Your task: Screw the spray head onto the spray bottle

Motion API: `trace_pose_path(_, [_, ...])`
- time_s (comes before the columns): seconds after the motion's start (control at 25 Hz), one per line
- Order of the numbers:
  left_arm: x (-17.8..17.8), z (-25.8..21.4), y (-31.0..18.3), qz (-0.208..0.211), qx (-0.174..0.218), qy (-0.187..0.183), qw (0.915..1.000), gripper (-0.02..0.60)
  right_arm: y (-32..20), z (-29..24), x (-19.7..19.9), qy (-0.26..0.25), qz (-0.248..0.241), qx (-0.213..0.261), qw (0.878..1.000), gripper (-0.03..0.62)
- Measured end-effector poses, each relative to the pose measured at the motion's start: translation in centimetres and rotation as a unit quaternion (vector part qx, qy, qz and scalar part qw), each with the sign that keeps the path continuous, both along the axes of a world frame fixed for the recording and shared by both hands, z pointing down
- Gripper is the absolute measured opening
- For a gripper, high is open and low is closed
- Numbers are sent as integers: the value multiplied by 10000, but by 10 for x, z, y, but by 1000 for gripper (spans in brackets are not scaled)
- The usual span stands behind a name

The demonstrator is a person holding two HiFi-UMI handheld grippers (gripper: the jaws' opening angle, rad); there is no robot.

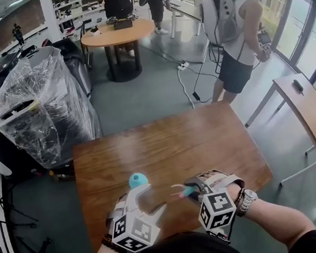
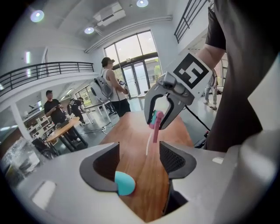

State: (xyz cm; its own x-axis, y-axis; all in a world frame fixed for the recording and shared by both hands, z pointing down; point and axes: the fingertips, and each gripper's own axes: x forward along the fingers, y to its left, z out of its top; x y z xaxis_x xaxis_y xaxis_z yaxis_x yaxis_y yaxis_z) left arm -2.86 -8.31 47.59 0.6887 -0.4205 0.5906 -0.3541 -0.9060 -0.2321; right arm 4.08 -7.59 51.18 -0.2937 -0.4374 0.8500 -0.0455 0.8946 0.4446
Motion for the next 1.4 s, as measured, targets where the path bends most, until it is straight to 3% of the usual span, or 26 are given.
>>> trace_pose_path(0.2, [-31,20,-22,-712,-48,396,9967,331,-2,-10,5,-155,185,-114,9996,124])
trace_pose_path(0.4, [-55,45,-47,-1395,-216,841,9864,378,-6,-22,5,-348,358,-207,9985,124])
trace_pose_path(0.52, [-63,63,-59,-1622,-311,913,9820,401,-8,-29,1,-463,445,-255,9976,124])
trace_pose_path(1.04, [-58,159,-86,-1691,-879,415,9808,456,-14,-75,-14,-1494,1099,-648,9805,124])
trace_pose_path(1.4, [-50,178,-94,-1539,-891,146,9840,456,-16,-90,-13,-1653,1294,-667,9755,124])
